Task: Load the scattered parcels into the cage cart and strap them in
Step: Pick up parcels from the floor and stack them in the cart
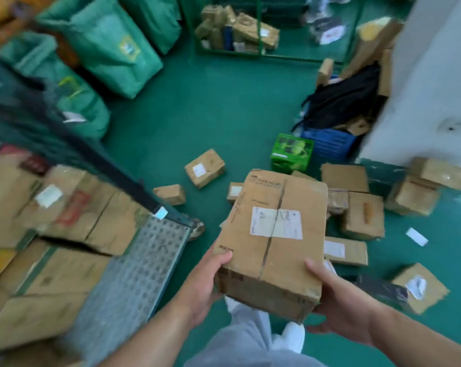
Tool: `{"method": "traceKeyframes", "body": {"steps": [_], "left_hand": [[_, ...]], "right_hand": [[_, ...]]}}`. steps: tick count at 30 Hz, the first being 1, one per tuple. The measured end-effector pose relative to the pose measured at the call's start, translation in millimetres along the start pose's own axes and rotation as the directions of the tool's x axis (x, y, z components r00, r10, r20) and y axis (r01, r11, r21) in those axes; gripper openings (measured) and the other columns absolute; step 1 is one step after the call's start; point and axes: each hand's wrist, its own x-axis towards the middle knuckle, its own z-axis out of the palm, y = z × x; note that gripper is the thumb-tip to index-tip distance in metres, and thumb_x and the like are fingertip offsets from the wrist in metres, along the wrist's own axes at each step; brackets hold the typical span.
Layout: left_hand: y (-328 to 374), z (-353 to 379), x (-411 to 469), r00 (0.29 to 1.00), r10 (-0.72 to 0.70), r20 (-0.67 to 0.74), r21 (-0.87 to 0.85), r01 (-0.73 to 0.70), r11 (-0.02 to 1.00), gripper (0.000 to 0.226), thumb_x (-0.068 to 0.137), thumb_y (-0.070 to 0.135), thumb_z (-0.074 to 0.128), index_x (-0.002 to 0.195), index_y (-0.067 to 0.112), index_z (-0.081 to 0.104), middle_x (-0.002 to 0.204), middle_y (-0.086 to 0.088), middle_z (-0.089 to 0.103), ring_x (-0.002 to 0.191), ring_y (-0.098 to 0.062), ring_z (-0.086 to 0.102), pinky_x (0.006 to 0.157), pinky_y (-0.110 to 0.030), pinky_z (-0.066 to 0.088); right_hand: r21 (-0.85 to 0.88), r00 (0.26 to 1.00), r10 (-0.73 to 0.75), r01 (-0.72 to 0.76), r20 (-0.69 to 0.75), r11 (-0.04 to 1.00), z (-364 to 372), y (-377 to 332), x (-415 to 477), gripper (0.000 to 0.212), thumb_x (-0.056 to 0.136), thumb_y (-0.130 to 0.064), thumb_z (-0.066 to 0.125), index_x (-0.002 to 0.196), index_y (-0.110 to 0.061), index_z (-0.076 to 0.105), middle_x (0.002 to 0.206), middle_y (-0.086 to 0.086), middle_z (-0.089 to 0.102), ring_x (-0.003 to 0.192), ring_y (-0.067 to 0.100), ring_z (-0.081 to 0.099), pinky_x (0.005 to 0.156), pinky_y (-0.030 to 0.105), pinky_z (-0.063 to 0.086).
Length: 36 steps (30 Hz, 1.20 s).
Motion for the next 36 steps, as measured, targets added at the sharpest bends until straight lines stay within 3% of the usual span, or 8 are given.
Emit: {"method": "traceKeyframes", "body": {"steps": [3, 9, 14, 18, 21, 27, 32, 36], "left_hand": [[-15, -56, -24, 0.993, 0.010, -0.121, -0.112, -0.023, 0.993, 0.024, 0.093, 0.044, 0.065, 0.109, 0.028, 0.071, 0.108, 0.000, 0.076, 0.099, -0.015, 0.072, 0.104, -0.045, 0.048], [-62, -156, -62, 0.886, -0.203, -0.417, -0.568, -0.080, 0.819, 0.099, 0.054, 0.088, 0.076, 0.139, 0.047, 0.049, 0.137, 0.006, 0.064, 0.125, -0.026, 0.059, 0.106, -0.060, 0.042], [-94, -244, -101, 0.851, -0.229, -0.472, -0.748, -0.249, 0.615, 0.089, 0.053, 0.063, 0.086, 0.129, 0.043, 0.043, 0.119, -0.001, 0.072, 0.108, -0.034, 0.067, 0.083, -0.056, 0.057], [-114, -322, -125, 0.820, -0.201, -0.535, -0.742, -0.343, 0.576, 0.097, 0.049, 0.062, 0.092, 0.132, 0.050, 0.043, 0.119, 0.005, 0.074, 0.109, -0.031, 0.070, 0.086, -0.062, 0.057], [-130, -384, -141, 0.793, -0.188, -0.580, -0.715, -0.385, 0.584, 0.091, 0.049, 0.061, 0.086, 0.131, 0.046, 0.049, 0.119, 0.004, 0.073, 0.113, -0.031, 0.066, 0.090, -0.055, 0.057], [-166, -481, -169, 0.799, -0.237, -0.552, -0.745, -0.346, 0.571, 0.091, 0.053, 0.064, 0.088, 0.134, 0.038, 0.055, 0.125, -0.009, 0.070, 0.114, -0.039, 0.066, 0.097, -0.060, 0.054], [-187, -531, -171, 0.809, -0.297, -0.508, -0.773, -0.275, 0.572, 0.104, 0.033, 0.066, 0.093, 0.126, 0.032, 0.063, 0.114, -0.008, 0.077, 0.108, -0.035, 0.071, 0.085, -0.048, 0.056], [-185, -559, -165, 0.781, -0.344, -0.521, -0.765, -0.248, 0.594, 0.099, 0.038, 0.065, 0.086, 0.127, 0.029, 0.064, 0.116, -0.006, 0.076, 0.105, -0.034, 0.073, 0.092, -0.049, 0.055]], "right_hand": [[-0.082, 0.999, 0.028, -0.024, 0.043, 0.996, 57, 3, 14, 0.079, 0.068, -0.062, 0.082, 0.132, -0.019, 0.063, 0.122, 0.016, 0.073, 0.117, 0.036, 0.067, 0.094, 0.052, 0.050], [-0.240, 0.995, 0.077, -0.061, 0.058, 0.969, 203, 21, 59, 0.083, 0.058, -0.064, 0.078, 0.125, -0.016, 0.068, 0.118, 0.021, 0.073, 0.106, 0.034, 0.071, 0.073, 0.037, 0.054], [-0.291, 0.973, 0.156, -0.102, 0.169, 0.951, 364, 63, 99, 0.062, 0.081, -0.058, 0.068, 0.129, -0.019, 0.066, 0.115, 0.013, 0.076, 0.098, 0.027, 0.076, 0.067, 0.032, 0.059], [-0.286, 0.953, 0.151, -0.073, 0.261, 0.955, 462, 103, 134, 0.060, 0.088, -0.048, 0.072, 0.141, -0.025, 0.056, 0.128, 0.009, 0.071, 0.110, 0.029, 0.072, 0.073, 0.040, 0.063], [-0.478, 0.944, 0.190, -0.039, 0.271, 0.878, 511, 126, 157, 0.086, 0.068, -0.071, 0.081, 0.142, -0.042, 0.050, 0.135, 0.003, 0.067, 0.117, 0.027, 0.068, 0.090, 0.051, 0.056], [-0.504, 0.976, 0.100, 0.012, 0.195, 0.864, 557, 105, 200, 0.105, 0.061, -0.090, 0.068, 0.151, -0.060, 0.022, 0.170, 0.002, 0.011, 0.154, 0.036, 0.019, 0.112, 0.067, 0.031], [-0.610, 0.990, -0.134, 0.130, 0.039, 0.781, 572, 48, 248, 0.105, 0.060, -0.073, 0.080, 0.151, -0.048, 0.034, 0.156, -0.007, 0.036, 0.138, 0.035, 0.038, 0.098, 0.062, 0.045], [-0.728, 0.998, -0.025, 0.059, 0.058, 0.683, 605, 23, 298, 0.068, 0.077, -0.063, 0.075, 0.133, -0.029, 0.058, 0.135, 0.002, 0.056, 0.123, 0.029, 0.052, 0.104, 0.058, 0.045]]}}
